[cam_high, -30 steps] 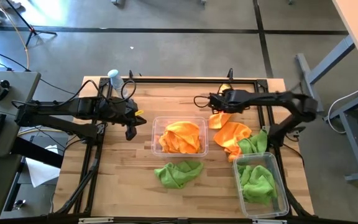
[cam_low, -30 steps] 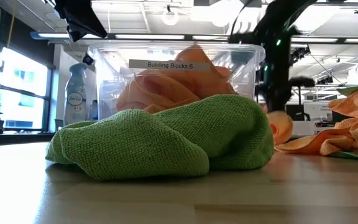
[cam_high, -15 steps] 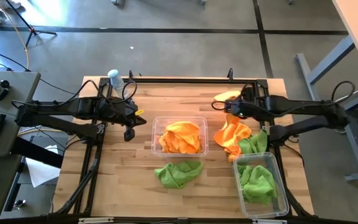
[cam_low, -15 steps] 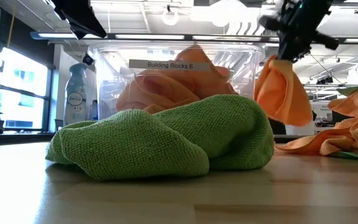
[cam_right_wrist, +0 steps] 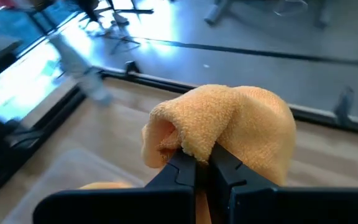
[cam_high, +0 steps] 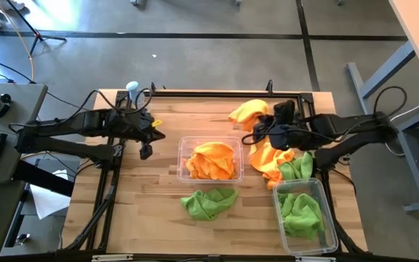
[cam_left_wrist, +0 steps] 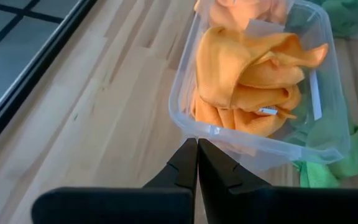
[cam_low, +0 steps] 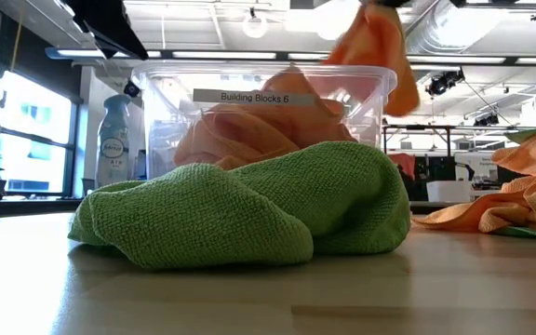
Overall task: Sort microfiber towel by color & place in baskets
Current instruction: Put the orange towel into the top transparent bin
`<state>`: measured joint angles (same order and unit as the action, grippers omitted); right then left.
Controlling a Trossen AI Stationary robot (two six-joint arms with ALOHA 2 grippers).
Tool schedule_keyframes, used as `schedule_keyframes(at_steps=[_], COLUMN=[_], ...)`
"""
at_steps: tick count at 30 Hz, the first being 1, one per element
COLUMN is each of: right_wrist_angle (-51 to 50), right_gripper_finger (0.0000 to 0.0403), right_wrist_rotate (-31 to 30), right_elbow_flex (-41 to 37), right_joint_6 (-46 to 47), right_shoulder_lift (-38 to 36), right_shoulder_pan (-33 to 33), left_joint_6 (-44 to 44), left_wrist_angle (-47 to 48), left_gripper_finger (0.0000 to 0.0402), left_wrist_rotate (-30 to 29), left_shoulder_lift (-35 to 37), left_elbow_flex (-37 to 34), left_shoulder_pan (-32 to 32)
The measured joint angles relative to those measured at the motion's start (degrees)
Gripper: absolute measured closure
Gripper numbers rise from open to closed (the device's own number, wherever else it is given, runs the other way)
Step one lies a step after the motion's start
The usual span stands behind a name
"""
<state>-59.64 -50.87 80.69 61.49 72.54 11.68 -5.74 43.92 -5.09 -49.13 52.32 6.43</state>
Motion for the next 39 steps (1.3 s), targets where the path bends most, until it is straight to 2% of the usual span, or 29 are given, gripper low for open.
schedule_keyframes(at_steps=[11,17,25,32,36,39], right_wrist_angle=[0.48,3.09,4.17,-3.33,0.07,2.95], right_gripper_finger=[0.0403,0.0403,0.0403,0.0403,0.0403,0.0403], right_wrist_rotate=[0.33,2.76,13.76,20.97,26.05,32.3], right_elbow_flex=[23.55,31.92,32.1,30.56,30.56,30.56], right_joint_6=[-14.9,-19.83,-20.28,-13.94,-16.64,-18.84], right_shoulder_lift=[17.41,26.87,35.37,39.02,41.31,43.4], right_shoulder_pan=[5.68,6.58,5.14,2.11,-0.3,-1.9], left_joint_6=[-0.01,-0.02,-0.17,-0.63,-0.66,-1.14], left_wrist_angle=[0.45,0.46,0.44,0.43,0.42,0.42], left_gripper_finger=[0.0401,0.0401,0.0401,0.0401,0.0401,0.0401], left_wrist_rotate=[-0.16,-0.32,-0.3,-0.27,-0.27,-0.26], left_shoulder_lift=[4.01,4.05,4.05,4.05,4.05,4.05], left_elbow_flex=[0.02,0.02,0.02,0.02,0.02,0.02], left_shoulder_pan=[-0.01,-0.01,-0.01,-0.01,-0.01,-0.01])
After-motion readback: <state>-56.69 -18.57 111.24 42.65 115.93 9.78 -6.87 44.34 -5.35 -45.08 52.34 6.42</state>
